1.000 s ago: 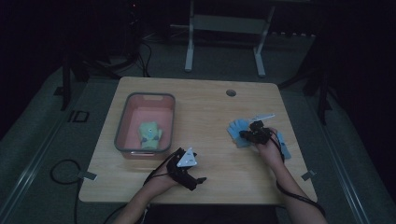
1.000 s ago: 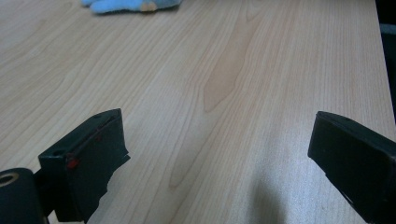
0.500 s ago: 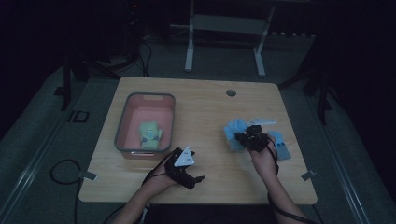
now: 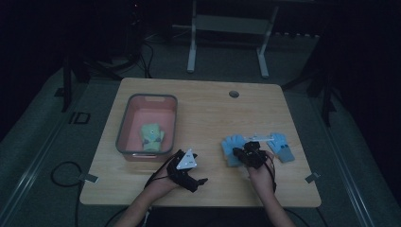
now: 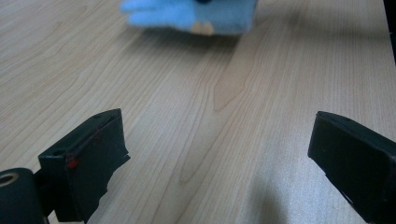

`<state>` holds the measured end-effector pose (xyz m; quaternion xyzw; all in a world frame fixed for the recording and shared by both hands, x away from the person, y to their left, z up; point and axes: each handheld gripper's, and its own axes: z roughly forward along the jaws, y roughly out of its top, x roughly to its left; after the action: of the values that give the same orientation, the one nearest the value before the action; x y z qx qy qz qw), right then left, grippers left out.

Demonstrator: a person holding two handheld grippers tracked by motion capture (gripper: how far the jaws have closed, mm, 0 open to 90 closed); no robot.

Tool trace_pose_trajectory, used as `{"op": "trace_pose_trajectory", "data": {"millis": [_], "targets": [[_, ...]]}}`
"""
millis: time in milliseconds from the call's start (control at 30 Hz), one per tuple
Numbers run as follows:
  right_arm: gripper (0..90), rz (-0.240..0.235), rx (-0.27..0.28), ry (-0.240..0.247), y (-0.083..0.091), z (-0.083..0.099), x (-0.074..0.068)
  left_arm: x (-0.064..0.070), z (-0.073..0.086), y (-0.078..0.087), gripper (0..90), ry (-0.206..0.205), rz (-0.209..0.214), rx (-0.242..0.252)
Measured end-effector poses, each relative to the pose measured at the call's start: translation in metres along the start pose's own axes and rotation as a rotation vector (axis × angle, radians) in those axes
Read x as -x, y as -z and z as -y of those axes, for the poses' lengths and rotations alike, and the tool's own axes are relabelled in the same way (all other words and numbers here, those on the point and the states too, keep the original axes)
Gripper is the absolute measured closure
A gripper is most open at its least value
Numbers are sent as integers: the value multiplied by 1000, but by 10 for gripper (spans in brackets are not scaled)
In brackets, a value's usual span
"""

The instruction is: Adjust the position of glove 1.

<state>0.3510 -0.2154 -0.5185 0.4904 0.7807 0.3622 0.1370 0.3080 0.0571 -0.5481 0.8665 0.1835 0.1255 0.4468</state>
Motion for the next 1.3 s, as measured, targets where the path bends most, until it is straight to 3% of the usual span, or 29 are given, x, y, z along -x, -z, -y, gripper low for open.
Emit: {"op": "trace_pose_trajectory", "data": {"millis": [333,533,667,833,1067,1300], "targets": [[808,16,-35,-19,-23,15,0,-1,0,1,38,2,3,-6],[672,-4,3,-19,-11,8,2,0,2,0,38,-2,2,-9],[592,-20,29,24,2,2,9,-1,1,0,38,2,17,-21],[581,-58,66,71,15,1,30,-1,1,0,38,-1,18,-18],[674,-40,77,112,31,4,69,-1,2,0,38,-5,13,-12],[716,2,83,65,46,9,112,0,1,0,38,-14,11,-17]]}}
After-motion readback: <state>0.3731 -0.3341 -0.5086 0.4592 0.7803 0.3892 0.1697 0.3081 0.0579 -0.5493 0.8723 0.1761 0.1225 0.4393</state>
